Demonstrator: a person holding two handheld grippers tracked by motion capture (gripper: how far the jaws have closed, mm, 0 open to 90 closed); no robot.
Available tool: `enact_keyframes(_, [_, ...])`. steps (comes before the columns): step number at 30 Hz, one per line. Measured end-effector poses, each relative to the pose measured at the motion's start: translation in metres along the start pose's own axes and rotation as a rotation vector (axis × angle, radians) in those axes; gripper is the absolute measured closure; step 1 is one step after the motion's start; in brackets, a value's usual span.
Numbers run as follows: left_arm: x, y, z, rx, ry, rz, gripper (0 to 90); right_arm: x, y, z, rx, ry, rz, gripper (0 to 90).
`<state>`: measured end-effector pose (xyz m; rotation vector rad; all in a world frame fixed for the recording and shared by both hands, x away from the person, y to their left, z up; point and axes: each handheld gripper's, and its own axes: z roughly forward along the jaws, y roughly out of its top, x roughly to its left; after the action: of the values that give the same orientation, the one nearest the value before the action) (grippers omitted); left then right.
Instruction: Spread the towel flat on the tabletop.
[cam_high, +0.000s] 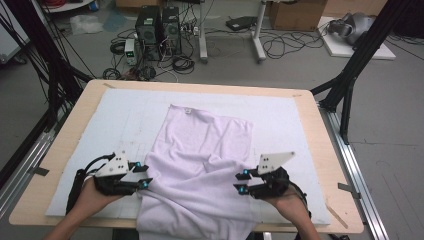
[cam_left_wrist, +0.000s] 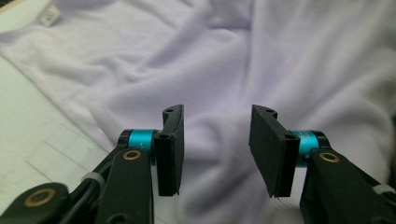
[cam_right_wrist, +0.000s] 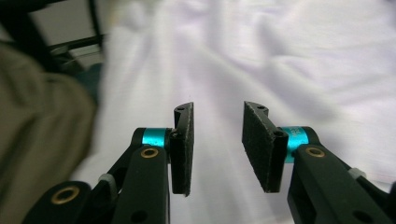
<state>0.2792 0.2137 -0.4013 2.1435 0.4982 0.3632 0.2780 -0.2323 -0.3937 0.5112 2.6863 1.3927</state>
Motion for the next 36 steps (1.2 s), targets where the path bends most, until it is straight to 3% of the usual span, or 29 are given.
enact_keyframes(2, [0.017, 0.007, 0.011, 0.011, 0.015, -0.037, 57.4, -0.019, 0.001, 0.004, 0.004, -0.042, 0.018, 63.1])
enact_keyframes(6, [0.053, 0.014, 0.038, 0.037, 0.002, -0.13, 66.1, -0.058, 0.002, 0.011, 0.039, -0.13, 0.037, 60.7])
enact_keyframes(10, [0.087, 0.018, 0.059, 0.042, 0.081, -0.166, 67.8, -0.101, 0.004, 0.018, 0.063, -0.173, 0.069, 59.1])
enact_keyframes(14, [0.119, 0.026, 0.085, 0.093, 0.104, -0.203, 67.8, -0.141, 0.008, 0.023, 0.064, -0.226, 0.108, 56.4])
enact_keyframes(16, [0.13, 0.031, 0.1, 0.122, 0.122, -0.215, 65.9, -0.159, 0.008, 0.028, 0.09, -0.245, 0.144, 55.1])
enact_keyframes(19, [0.142, 0.036, 0.121, 0.16, 0.199, -0.249, 53.8, -0.179, 0.006, 0.036, 0.131, -0.289, 0.166, 54.0])
enact_keyframes(21, [0.148, 0.035, 0.132, 0.191, 0.232, -0.261, 52.9, -0.191, 0.002, 0.04, 0.155, -0.317, 0.201, 54.2])
enact_keyframes(22, [0.15, 0.034, 0.135, 0.182, 0.226, -0.277, 54.3, -0.195, -0.001, 0.042, 0.169, -0.331, 0.212, 55.6])
enact_keyframes(23, [0.152, 0.032, 0.135, 0.16, 0.214, -0.303, 59.1, -0.198, -0.004, 0.044, 0.168, -0.339, 0.213, 57.1])
enact_keyframes(25, [0.152, 0.032, 0.136, 0.151, 0.223, -0.322, 86.1, -0.202, -0.006, 0.043, 0.13, -0.346, 0.263, 71.2])
enact_keyframes(26, [0.151, 0.034, 0.136, 0.163, 0.235, -0.31, 86.7, -0.203, -0.006, 0.043, 0.122, -0.328, 0.274, 86.3])
enact_keyframes(27, [0.15, 0.035, 0.135, 0.171, 0.251, -0.302, 87.2, -0.203, -0.003, 0.046, 0.132, -0.315, 0.244, 86.8])
enact_keyframes(29, [0.15, 0.037, 0.131, 0.176, 0.293, -0.292, 87.4, -0.202, 0.002, 0.049, 0.152, -0.338, 0.201, 87.3])
enact_keyframes(30, [0.151, 0.039, 0.126, 0.164, 0.307, -0.286, 87.5, -0.205, 0.007, 0.05, 0.177, -0.335, 0.212, 87.5])
enact_keyframes(31, [0.152, 0.042, 0.121, 0.144, 0.33, -0.278, 87.5, -0.207, 0.015, 0.049, 0.181, -0.349, 0.205, 87.7])
enact_keyframes(33, [0.154, 0.05, 0.107, 0.088, 0.383, -0.269, 87.5, -0.209, 0.036, 0.041, 0.134, -0.397, 0.166, 87.9])
enact_keyframes(36, [0.158, 0.064, 0.084, -0.008, 0.481, -0.261, 87.4, -0.212, 0.076, 0.025, 0.082, -0.465, 0.082, 87.8])
